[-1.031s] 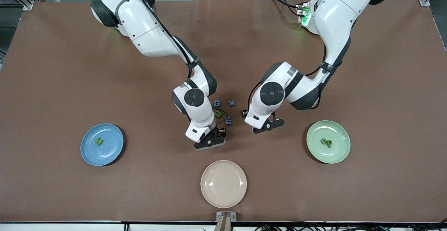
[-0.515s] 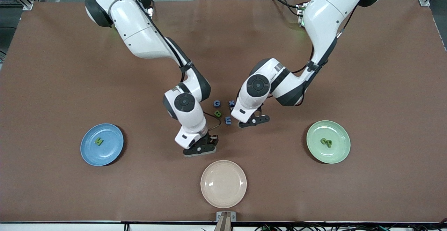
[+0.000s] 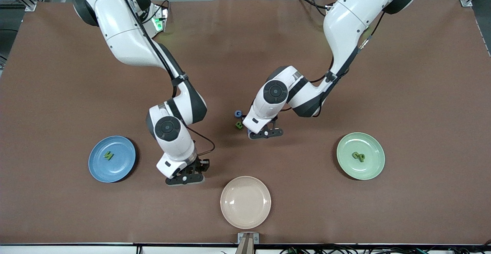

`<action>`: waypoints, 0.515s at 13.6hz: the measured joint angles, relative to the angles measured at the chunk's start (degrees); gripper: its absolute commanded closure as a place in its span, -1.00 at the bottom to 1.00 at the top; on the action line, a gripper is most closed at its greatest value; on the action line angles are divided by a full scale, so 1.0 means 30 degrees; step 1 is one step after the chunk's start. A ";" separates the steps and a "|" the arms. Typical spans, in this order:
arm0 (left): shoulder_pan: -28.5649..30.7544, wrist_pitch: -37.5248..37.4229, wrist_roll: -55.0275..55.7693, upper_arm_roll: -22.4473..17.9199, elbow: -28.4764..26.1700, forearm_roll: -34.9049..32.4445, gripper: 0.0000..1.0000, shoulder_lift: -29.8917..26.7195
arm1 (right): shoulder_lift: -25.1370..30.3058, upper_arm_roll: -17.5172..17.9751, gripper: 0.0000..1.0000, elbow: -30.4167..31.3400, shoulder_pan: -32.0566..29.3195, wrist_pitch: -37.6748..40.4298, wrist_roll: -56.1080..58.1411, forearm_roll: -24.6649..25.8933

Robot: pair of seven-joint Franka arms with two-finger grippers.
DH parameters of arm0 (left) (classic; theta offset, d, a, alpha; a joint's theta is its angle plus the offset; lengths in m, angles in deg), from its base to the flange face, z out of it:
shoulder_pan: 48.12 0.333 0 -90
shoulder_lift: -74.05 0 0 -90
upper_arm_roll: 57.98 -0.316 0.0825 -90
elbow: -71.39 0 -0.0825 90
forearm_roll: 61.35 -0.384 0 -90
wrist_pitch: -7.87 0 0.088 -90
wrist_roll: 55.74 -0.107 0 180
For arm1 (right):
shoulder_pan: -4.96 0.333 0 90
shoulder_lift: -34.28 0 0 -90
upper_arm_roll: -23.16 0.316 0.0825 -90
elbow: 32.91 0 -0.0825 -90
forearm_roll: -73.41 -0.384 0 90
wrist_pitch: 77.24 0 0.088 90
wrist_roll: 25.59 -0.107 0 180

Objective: Sort uppercase to blue plate, lowercase to green plate
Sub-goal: 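Carry the Q to the blue plate while the left gripper grasps the blue m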

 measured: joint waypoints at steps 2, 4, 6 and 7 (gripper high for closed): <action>-0.0617 0.0033 -0.0093 -0.0506 0.0757 -0.0001 -0.47 0.0616 | 0.0388 -0.0018 0.96 -0.0002 -0.0378 0.1700 0.0811 0.0000; -0.0967 0.0091 -0.0505 -0.1001 0.1218 -0.0002 -0.42 0.1009 | 0.0861 -0.0031 0.96 0.0001 -0.0992 0.3497 0.1723 0.0000; -0.1011 0.0484 -0.0984 -0.1154 0.1356 -0.0002 -0.33 0.1268 | 0.1440 -0.0045 0.96 0.0133 -0.1770 0.5060 0.2862 0.0000; -0.1048 0.0702 -0.1190 -0.1192 0.1397 -0.0002 -0.33 0.1398 | 0.1757 -0.0048 0.95 0.0403 -0.2177 0.5394 0.3549 0.0000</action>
